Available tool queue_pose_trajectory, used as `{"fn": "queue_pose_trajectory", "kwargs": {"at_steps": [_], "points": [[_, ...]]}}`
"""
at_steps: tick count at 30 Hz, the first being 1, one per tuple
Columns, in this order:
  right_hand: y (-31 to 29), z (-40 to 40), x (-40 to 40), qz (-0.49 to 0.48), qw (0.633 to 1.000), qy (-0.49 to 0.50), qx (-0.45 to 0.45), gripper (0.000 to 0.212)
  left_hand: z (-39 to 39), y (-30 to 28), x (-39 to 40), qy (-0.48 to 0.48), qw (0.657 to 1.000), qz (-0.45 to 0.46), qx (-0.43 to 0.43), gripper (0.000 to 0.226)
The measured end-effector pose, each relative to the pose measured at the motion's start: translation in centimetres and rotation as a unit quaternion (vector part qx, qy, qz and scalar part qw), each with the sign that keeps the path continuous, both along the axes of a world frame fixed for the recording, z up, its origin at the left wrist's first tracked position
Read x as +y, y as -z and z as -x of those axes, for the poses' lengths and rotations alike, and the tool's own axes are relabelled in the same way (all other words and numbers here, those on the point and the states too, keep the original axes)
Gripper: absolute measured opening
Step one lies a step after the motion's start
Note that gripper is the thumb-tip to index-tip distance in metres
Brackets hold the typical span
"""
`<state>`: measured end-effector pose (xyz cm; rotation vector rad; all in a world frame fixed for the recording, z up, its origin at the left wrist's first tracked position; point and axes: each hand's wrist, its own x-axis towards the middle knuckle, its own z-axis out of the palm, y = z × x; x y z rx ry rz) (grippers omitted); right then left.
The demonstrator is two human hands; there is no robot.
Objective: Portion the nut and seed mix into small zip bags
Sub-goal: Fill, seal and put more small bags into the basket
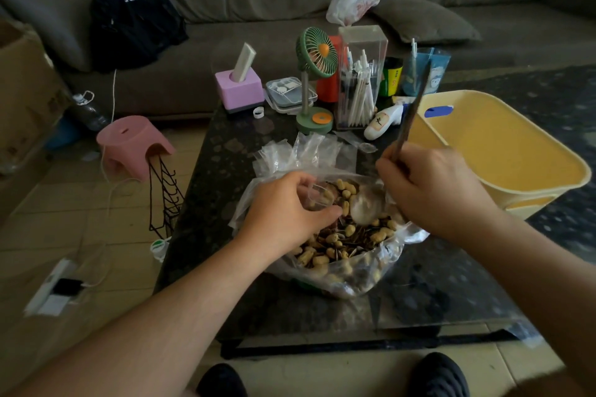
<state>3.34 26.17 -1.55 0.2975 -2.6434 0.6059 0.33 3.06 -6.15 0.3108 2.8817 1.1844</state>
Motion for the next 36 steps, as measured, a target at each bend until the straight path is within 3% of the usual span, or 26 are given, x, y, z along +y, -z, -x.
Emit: {"fn": "queue_pose_trajectory", "kwargs": {"at_steps": [3,7,15,21,30,36], "points": [[0.9,0.0,0.1,-0.025,0.999,0.001,-0.048,0.029,0.4,-0.3,-0.3,-0.010,1.000,0.003,0.000,0.064],[1.1,0.3,0.6,-0.060,0.998,0.000,0.010,0.031,0.4,0.0,-0.4,-0.011,1.000,0.005,-0.006,0.064],[1.8,0.6,-0.6,-0.083,0.995,-0.053,0.030,0.027,0.4,0.4,0.0,-0.017,0.999,-0.008,-0.030,0.063],[1.9,1.2,-0.9,-0.077,0.995,-0.013,0.061,0.023,0.5,0.4,-0.1,-0.025,0.997,-0.049,-0.059,0.048],[2.3,0.8,-1.3,-0.058,0.995,-0.078,-0.036,0.030,0.4,0.8,0.0,-0.012,0.996,-0.060,-0.068,0.054],[1.2,1.6,0.7,-0.040,0.998,0.008,-0.046,0.032,0.4,0.7,-0.1,-0.006,0.995,-0.060,-0.082,0.053]]}}
